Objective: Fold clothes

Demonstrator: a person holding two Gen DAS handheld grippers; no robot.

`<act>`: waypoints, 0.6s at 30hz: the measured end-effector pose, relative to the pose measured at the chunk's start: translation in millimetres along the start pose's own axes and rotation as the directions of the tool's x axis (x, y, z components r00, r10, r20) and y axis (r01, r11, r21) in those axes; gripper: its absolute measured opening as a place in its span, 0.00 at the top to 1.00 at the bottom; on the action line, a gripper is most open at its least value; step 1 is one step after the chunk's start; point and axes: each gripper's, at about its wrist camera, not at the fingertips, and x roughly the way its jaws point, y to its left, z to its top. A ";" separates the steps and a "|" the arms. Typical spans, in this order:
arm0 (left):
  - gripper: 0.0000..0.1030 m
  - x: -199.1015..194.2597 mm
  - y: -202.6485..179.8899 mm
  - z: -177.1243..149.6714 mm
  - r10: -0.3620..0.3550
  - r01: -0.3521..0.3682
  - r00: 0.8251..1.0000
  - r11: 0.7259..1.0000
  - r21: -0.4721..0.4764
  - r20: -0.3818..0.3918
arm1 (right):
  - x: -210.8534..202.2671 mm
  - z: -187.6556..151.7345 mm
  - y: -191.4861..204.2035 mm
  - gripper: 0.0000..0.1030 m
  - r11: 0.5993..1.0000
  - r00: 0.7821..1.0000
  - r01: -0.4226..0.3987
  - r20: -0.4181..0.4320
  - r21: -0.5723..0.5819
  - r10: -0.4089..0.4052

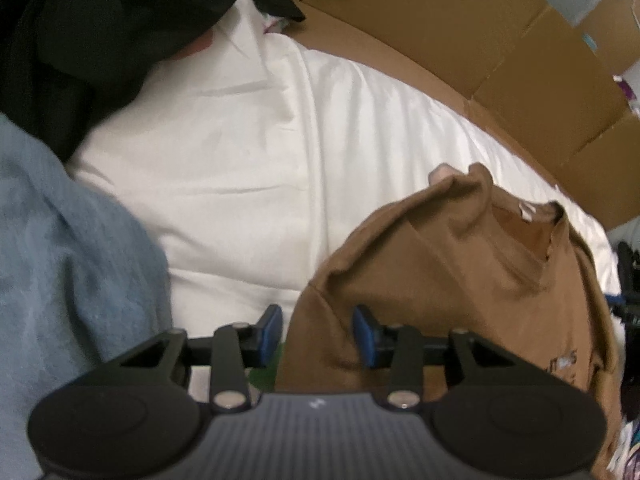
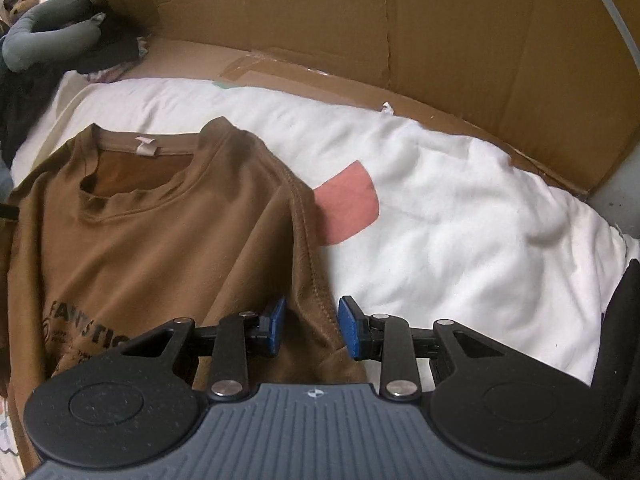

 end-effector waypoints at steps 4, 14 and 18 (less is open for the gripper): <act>0.80 2.5 -5.1 -1.9 0.004 -0.004 1.000 1.000 0.021 0.002 | 3.4 -3.0 1.9 0.73 0.999 0.999 0.040 -0.020 -0.028 -0.040; 0.96 -11.7 -29.4 0.9 0.121 -0.129 0.991 0.975 0.183 0.055 | -5.3 9.2 5.5 0.98 0.983 0.989 0.145 0.009 -0.112 -0.145; 0.96 -25.4 -25.8 10.6 0.154 -0.162 0.986 0.973 0.162 0.058 | -12.4 18.0 -3.0 0.98 0.974 0.980 0.200 0.020 -0.105 -0.199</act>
